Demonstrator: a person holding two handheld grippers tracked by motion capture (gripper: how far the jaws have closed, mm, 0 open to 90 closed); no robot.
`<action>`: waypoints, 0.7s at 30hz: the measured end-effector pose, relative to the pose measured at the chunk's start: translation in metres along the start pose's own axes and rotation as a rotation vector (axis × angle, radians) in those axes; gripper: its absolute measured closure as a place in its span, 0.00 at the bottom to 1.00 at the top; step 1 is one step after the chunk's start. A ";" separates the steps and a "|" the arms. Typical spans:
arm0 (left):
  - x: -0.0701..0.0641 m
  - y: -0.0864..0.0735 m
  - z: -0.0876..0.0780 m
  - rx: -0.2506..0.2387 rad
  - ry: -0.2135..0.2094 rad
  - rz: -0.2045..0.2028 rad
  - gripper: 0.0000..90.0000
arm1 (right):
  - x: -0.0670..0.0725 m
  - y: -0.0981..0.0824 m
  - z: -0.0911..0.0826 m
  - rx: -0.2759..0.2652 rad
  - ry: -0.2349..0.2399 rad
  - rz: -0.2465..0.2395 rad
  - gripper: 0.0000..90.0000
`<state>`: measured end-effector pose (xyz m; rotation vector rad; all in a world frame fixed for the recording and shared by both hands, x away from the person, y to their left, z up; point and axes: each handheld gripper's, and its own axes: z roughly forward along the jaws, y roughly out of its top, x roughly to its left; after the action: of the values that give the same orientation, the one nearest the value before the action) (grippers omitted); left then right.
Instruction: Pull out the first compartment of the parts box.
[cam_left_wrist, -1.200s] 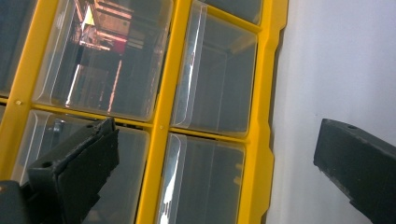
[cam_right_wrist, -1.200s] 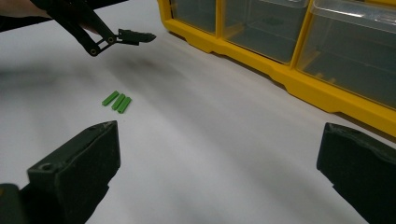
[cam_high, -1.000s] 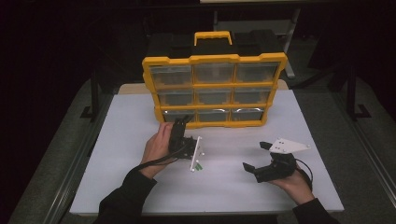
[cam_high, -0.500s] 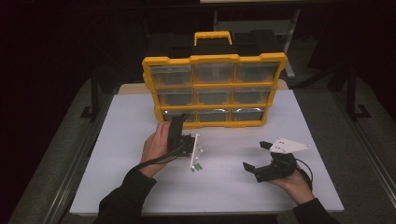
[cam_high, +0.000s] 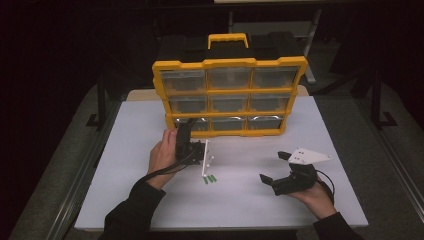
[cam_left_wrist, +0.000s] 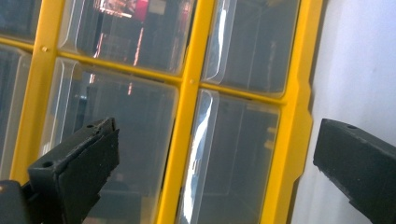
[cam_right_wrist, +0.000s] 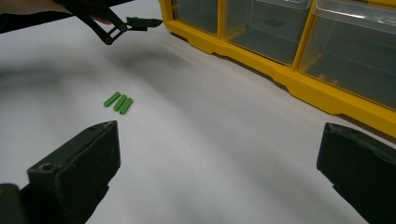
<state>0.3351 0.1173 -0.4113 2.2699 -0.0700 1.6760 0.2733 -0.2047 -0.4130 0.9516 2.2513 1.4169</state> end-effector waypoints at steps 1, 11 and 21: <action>0.001 -0.001 0.000 0.014 0.004 0.014 0.00 | 0.000 0.000 0.000 0.000 0.000 0.001 0.00; 0.000 -0.007 0.003 0.081 0.038 0.049 0.00 | 0.000 0.000 0.000 0.001 0.000 -0.002 0.00; -0.001 -0.008 0.005 0.116 0.073 0.070 0.04 | 0.000 0.000 0.000 0.001 0.000 -0.002 0.00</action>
<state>0.3414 0.1237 -0.4154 2.3113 -0.0366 1.8424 0.2731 -0.2047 -0.4125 0.9492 2.2525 1.4149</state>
